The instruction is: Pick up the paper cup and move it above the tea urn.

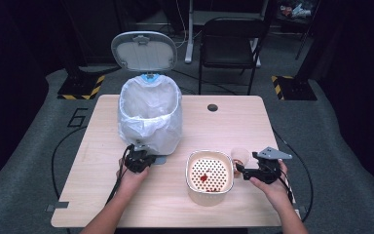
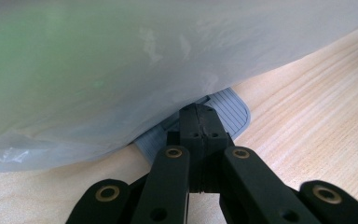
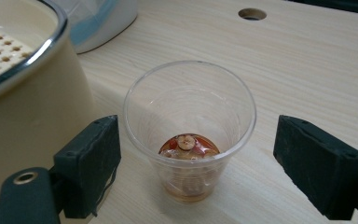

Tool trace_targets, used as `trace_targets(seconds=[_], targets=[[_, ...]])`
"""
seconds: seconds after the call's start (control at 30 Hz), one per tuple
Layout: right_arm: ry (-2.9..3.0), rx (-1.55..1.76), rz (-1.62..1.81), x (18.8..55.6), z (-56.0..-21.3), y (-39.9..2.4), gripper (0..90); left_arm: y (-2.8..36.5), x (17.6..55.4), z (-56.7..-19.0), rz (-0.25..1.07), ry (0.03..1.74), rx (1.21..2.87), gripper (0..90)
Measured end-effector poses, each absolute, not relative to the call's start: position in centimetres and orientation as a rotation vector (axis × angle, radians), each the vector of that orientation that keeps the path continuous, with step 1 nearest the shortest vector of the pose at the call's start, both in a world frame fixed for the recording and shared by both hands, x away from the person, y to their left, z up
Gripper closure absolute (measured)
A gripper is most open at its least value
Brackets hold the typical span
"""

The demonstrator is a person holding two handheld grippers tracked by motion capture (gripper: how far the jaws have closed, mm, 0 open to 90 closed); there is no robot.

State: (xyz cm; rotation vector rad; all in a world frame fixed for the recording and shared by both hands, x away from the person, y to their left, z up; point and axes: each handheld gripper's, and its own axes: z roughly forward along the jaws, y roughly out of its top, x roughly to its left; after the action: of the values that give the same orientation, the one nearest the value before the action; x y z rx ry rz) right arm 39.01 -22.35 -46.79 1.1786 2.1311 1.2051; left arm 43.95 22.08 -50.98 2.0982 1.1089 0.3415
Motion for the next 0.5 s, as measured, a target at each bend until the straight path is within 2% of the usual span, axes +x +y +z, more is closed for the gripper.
trace_targets(seconds=[0.13, 0.33, 0.5], targets=[[2.162, 1.178, 1.194, 39.7, -47.8, -21.6, 13.8, 21.4, 43.8, -51.2, 0.329, 1.153, 1.992, 90.0], [2.161, 1.183, 1.188, 40.3, -48.4, -21.0, 15.0, 21.4, 43.8, -51.2, 0.334, 1.162, 1.989, 90.0], [2.136, 1.17, 1.195, 40.7, -48.8, -20.7, 23.2, 21.4, 43.8, -51.2, 0.332, 1.16, 1.988, 90.0]])
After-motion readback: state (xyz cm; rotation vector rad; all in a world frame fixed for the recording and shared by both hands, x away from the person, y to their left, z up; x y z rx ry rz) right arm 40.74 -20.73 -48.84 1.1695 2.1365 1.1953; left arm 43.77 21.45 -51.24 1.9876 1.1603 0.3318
